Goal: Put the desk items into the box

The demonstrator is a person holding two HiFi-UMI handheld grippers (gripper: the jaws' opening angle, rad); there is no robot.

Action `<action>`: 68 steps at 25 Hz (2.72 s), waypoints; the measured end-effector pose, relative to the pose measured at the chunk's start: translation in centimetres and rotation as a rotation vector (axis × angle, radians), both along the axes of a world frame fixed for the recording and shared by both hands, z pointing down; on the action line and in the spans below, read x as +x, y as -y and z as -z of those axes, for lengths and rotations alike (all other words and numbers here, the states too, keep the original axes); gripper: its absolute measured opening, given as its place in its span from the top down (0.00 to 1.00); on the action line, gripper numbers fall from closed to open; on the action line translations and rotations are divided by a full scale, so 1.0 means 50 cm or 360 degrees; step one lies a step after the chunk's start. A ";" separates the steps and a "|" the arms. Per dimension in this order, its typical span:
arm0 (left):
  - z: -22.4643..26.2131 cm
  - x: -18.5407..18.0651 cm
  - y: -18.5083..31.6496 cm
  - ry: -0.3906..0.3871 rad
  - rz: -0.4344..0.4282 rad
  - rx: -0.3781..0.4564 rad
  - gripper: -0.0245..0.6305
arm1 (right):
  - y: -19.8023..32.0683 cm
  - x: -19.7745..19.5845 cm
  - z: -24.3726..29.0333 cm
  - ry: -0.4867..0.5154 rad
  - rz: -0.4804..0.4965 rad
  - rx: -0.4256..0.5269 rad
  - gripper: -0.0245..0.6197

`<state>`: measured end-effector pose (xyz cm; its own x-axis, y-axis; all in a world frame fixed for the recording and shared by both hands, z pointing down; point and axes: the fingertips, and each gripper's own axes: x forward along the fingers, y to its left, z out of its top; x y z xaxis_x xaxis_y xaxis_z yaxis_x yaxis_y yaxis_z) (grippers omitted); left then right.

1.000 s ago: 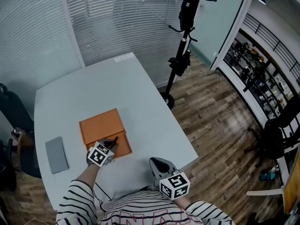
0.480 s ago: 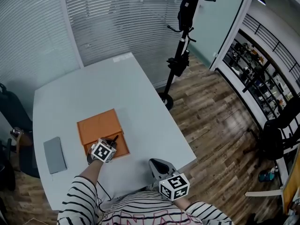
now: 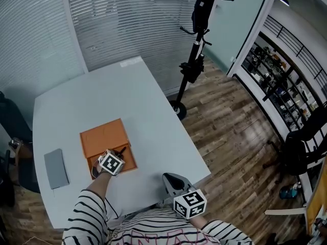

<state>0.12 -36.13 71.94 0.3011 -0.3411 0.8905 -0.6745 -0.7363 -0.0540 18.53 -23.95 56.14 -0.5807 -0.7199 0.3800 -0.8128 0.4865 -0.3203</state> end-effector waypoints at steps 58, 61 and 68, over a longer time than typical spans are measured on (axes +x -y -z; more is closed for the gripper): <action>0.063 -0.005 -0.015 -0.0226 -0.0075 0.0192 0.80 | -0.040 -0.050 0.021 -0.0014 -0.0050 0.0033 0.92; 0.082 -0.014 -0.016 -0.0263 -0.0088 0.0262 0.80 | -0.050 -0.065 0.026 -0.0014 -0.0069 0.0033 0.92; 0.139 -0.036 -0.037 -0.0343 -0.0128 0.0403 0.89 | -0.079 -0.111 0.032 -0.0005 -0.0108 0.0032 0.92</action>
<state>-1.71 -34.28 65.00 0.5078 -0.5108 0.6936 -0.6307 -0.7690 -0.1045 13.01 -20.02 54.56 -0.5291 -0.7651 0.3669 -0.8452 0.4364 -0.3085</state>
